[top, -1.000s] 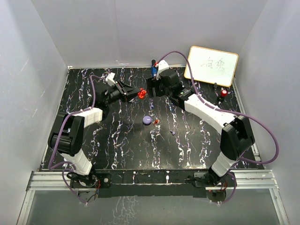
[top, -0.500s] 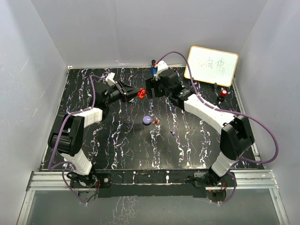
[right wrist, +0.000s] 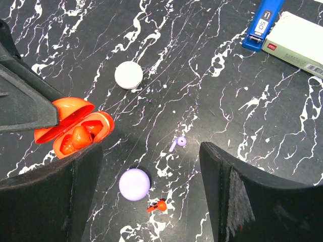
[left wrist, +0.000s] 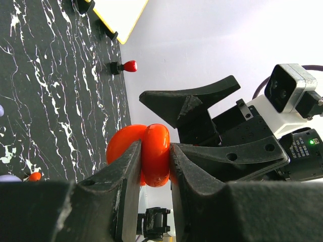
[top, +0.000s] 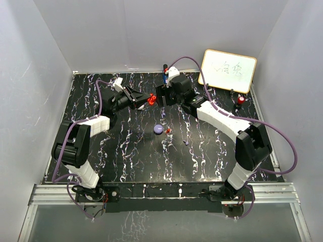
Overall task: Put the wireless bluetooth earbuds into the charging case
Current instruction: Adjust the earbud with the charging case.
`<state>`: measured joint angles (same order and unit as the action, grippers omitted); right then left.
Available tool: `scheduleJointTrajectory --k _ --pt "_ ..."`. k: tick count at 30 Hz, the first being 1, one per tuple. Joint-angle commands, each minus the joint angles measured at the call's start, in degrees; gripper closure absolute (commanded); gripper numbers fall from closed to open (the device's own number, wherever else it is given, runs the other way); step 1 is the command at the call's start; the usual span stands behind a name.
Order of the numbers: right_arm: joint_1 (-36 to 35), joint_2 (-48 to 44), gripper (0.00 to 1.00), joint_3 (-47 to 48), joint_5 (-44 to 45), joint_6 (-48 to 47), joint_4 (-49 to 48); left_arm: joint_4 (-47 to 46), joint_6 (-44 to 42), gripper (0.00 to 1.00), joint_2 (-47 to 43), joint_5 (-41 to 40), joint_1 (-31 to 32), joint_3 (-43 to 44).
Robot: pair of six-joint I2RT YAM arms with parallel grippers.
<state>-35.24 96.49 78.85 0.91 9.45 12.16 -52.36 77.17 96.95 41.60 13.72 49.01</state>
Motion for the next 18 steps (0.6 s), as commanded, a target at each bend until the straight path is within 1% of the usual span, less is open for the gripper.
scheduleJointTrajectory --k 1,13,18 --pt "-0.17 -0.66 0.24 0.89 1.89 0.69 -2.67 -2.75 -0.14 1.0 -3.53 1.42 0.03 0.39" --pt "-0.08 -2.01 0.24 1.09 7.47 0.56 -1.12 -2.34 -0.12 1.0 -3.56 1.22 0.0 1.08" --pt "0.09 -1.94 0.23 1.67 7.38 0.05 -1.69 -2.2 -0.11 1.0 -3.78 1.5 0.13 1.17"
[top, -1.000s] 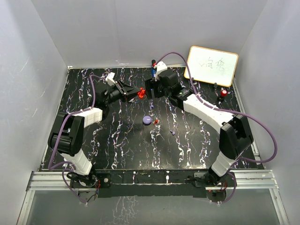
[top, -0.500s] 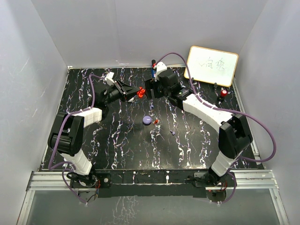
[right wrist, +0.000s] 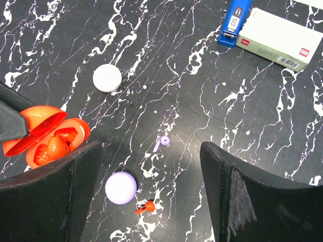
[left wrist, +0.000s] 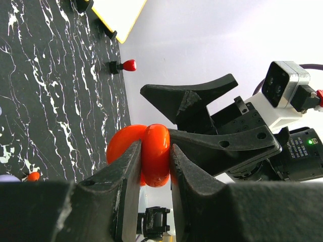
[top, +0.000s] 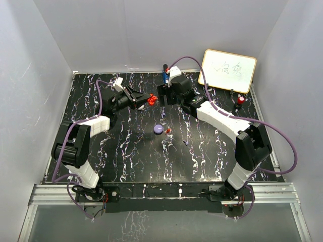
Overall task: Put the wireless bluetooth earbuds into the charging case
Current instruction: Adjust the earbud with the charging case.
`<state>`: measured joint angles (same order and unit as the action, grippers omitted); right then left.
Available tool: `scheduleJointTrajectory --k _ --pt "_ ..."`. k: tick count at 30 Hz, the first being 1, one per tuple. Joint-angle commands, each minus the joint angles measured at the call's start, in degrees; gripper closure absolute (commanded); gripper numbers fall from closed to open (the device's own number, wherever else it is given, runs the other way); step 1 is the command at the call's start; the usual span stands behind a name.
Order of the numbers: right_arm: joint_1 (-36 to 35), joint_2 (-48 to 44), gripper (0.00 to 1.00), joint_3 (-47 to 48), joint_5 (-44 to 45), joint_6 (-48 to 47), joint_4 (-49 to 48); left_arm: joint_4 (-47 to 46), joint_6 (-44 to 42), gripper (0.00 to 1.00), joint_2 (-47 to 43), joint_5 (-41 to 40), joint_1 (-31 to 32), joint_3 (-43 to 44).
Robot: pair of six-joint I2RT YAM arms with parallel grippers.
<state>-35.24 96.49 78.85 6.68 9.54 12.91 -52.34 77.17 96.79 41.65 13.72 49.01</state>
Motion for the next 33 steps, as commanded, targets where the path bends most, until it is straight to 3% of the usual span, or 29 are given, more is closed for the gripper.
scheduleJointTrajectory --k 1,33 --pt "0.09 -1.82 0.23 1.87 1.51 -0.11 -2.51 -2.13 -0.09 1.0 -3.67 1.5 0.14 1.17" --pt "0.01 -1.29 0.23 3.17 -3.4 -0.84 -3.48 3.96 -2.63 1.0 -2.6 1.53 0.94 3.55"
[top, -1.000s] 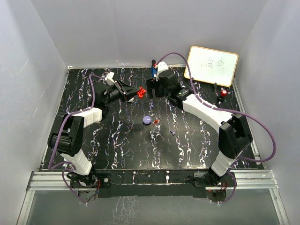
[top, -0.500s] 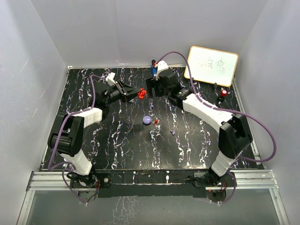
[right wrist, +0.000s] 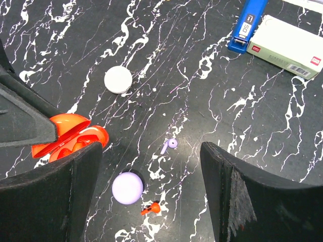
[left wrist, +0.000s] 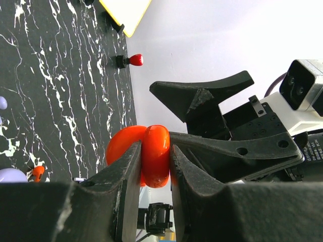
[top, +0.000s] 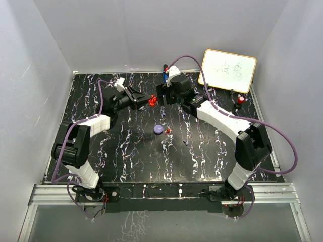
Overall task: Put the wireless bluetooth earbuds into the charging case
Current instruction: Adjust the earbud with the charging case.
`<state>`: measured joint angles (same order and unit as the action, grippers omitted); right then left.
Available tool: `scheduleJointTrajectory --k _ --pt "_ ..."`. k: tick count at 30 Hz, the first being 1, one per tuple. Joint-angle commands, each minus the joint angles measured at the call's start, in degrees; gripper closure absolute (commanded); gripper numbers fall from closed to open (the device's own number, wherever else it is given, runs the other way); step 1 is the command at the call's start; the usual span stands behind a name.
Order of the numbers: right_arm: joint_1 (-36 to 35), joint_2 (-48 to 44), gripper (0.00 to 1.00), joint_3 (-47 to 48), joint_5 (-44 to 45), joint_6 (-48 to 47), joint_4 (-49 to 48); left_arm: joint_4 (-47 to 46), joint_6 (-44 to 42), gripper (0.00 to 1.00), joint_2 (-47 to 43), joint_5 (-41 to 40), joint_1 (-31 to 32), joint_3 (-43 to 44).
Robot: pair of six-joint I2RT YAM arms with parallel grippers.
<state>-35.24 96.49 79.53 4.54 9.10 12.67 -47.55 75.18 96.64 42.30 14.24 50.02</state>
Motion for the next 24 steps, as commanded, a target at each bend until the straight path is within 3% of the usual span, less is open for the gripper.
scheduleJointTrajectory --k 1,24 --pt "0.01 -1.26 0.23 2.49 -1.52 -0.45 -3.38 -0.78 -0.67 1.0 -2.37 0.86 0.45 2.56" --pt "-0.21 -1.55 0.23 2.44 -3.79 -1.55 -3.75 -0.49 -0.64 1.0 -1.69 0.7 0.72 3.11"
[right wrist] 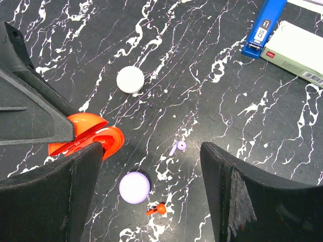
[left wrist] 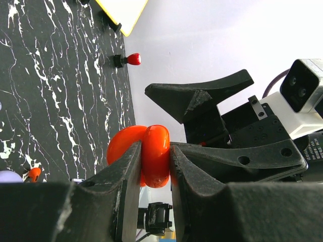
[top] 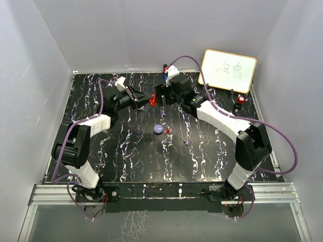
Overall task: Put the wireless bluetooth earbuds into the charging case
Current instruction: Adjust the earbud with the charging case, then pick up the earbud from the center of the board.
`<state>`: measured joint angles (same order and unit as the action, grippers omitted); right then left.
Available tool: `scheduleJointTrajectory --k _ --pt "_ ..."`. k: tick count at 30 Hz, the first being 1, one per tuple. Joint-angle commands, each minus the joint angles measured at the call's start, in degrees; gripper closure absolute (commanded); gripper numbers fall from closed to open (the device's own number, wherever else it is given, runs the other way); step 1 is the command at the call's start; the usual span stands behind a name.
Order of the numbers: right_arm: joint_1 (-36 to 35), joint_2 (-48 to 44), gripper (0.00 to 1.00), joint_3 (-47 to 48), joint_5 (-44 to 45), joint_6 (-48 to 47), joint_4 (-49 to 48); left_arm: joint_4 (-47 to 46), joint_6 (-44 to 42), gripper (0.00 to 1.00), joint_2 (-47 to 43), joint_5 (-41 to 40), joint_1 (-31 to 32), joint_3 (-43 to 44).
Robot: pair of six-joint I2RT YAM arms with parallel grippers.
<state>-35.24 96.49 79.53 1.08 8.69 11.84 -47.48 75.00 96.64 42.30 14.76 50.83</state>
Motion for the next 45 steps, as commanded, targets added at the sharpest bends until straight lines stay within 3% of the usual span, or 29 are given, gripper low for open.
scheduleJointTrajectory --k 1,11,18,30,45 --pt "-0.21 -1.59 0.23 2.41 -0.11 -1.13 -2.93 -0.47 -0.47 1.0 -1.71 0.61 0.2 2.38" --pt "1.61 -6.41 0.22 -1.5 11.07 1.29 -1.84 4.92 -0.69 1.0 -5.63 -4.96 -2.09 -1.98" --pt "0.81 -7.36 0.23 -7.73 4.69 4.06 5.2 3.3 2.98 1.0 -9.88 -9.65 -5.51 -8.7" --pt "-2.92 -8.24 0.23 -20.16 5.18 6.83 7.4 6.08 1.89 1.0 -16.74 -9.79 -6.93 -11.82" --pt "-3.78 -1.16 0.27 -18.64 9.41 5.63 6.26 6.96 1.4 1.0 -17.37 -9.21 -7.54 -12.59"
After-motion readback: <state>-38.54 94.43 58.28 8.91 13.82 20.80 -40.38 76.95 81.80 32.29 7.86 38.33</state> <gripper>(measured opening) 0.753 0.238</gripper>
